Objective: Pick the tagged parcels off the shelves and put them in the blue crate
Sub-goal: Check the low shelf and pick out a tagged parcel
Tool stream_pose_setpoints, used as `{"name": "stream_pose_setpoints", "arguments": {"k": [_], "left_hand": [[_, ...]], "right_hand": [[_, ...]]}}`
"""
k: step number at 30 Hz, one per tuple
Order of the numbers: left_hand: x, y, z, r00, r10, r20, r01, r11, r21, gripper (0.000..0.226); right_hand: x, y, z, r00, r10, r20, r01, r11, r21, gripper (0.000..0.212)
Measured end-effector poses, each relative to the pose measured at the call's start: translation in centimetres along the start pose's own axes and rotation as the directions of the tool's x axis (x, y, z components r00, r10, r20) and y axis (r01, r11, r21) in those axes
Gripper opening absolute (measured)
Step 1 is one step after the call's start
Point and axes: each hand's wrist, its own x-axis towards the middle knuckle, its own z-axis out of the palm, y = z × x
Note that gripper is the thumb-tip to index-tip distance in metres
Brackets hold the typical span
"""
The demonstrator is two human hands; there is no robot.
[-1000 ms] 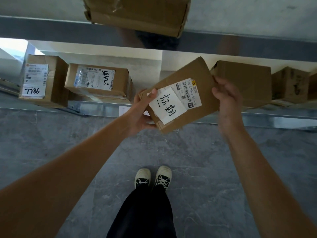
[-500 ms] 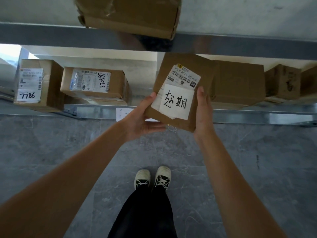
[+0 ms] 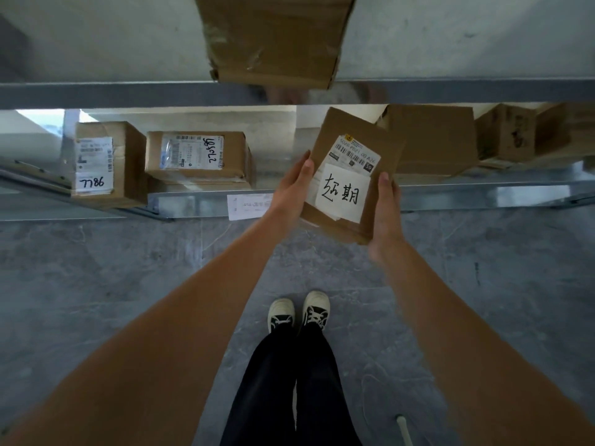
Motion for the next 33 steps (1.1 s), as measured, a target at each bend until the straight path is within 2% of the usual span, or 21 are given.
{"name": "stream_pose_setpoints", "arguments": {"k": [4,10,15,19,25,30,33], "left_hand": [[-3.4,3.8,1.5,0.999,0.021,0.028,-0.024,0.992,0.126,0.047],[-8.5,6.5,7.0,0.976,0.022,0.215,-0.07,0.974,0.215,0.045],[-12.5,8.5,13.5,0.915,0.06,0.398,-0.204,0.921,0.33,0.046],[-15.3,11.6,19.4,0.866,0.085,0.492,-0.302,0.874,0.381,0.046],[-18.9,17.1,31.9,0.79,0.068,0.61,-0.391,0.822,0.414,0.048],[-23.2,21.1,42.5,0.691,0.144,0.709,-0.493,0.811,0.316,0.047],[-25.9,23.1,48.2,0.649,0.181,0.739,-0.518,0.817,0.254,0.042]], "right_hand": [[-4.0,-2.7,-1.8,0.996,0.028,-0.081,-0.024,0.999,0.043,0.039],[-10.1,-4.0,-9.0,0.977,0.035,-0.208,-0.005,0.99,0.144,0.036],[-13.2,-6.7,-16.4,0.939,-0.055,-0.34,0.103,0.987,0.125,0.044],[-15.3,-9.5,-22.7,0.91,-0.019,-0.414,0.111,0.974,0.2,0.051],[-19.9,-15.7,-33.8,0.862,-0.059,-0.504,0.24,0.923,0.301,0.042],[-24.4,-20.0,-43.5,0.8,-0.189,-0.569,0.406,0.869,0.284,0.057],[-27.2,-21.6,-47.9,0.758,-0.217,-0.615,0.489,0.812,0.317,0.058]]}}
